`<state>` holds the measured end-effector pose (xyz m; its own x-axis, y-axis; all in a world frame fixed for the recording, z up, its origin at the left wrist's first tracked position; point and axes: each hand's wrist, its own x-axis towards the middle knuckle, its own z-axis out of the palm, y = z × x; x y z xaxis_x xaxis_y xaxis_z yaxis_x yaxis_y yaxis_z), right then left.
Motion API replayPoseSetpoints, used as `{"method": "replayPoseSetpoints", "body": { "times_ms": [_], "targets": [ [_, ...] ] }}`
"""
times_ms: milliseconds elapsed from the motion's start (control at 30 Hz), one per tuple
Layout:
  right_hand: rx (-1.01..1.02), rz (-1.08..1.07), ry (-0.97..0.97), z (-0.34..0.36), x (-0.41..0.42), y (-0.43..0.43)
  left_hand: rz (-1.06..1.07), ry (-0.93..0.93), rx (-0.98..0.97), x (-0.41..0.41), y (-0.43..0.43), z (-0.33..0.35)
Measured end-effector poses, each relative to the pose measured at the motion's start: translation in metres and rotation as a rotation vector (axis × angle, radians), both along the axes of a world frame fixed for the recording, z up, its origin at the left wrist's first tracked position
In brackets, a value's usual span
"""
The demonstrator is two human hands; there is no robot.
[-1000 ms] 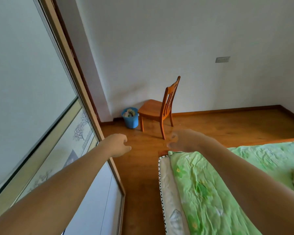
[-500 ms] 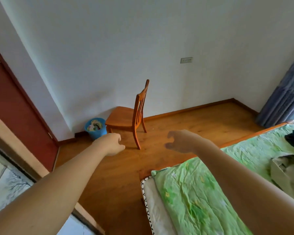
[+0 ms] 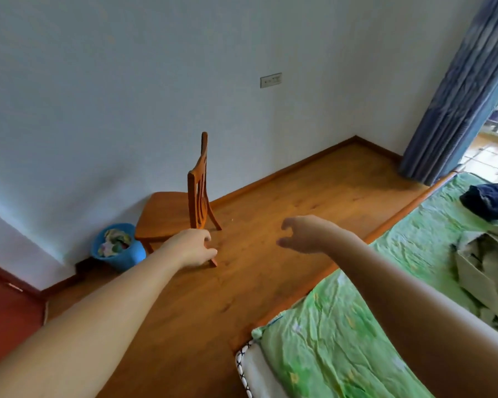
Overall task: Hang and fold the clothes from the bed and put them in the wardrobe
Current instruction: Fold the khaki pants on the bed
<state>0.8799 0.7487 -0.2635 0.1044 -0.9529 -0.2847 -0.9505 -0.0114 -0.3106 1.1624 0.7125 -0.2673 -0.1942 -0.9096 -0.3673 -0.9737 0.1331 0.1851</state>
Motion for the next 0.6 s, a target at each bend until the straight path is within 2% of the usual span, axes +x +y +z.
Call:
{"method": "replayPoseSetpoints", "body": {
  "times_ms": [267,600],
  "targets": [
    [0.031,-0.070,-0.021,-0.008,0.017,-0.100,-0.113,-0.006,0.002,0.004,-0.134,-0.010],
    [0.078,-0.408,-0.016,-0.056,0.040,-0.238,-0.417,0.016,0.016,0.008,-0.334,-0.048]
  ]
}}
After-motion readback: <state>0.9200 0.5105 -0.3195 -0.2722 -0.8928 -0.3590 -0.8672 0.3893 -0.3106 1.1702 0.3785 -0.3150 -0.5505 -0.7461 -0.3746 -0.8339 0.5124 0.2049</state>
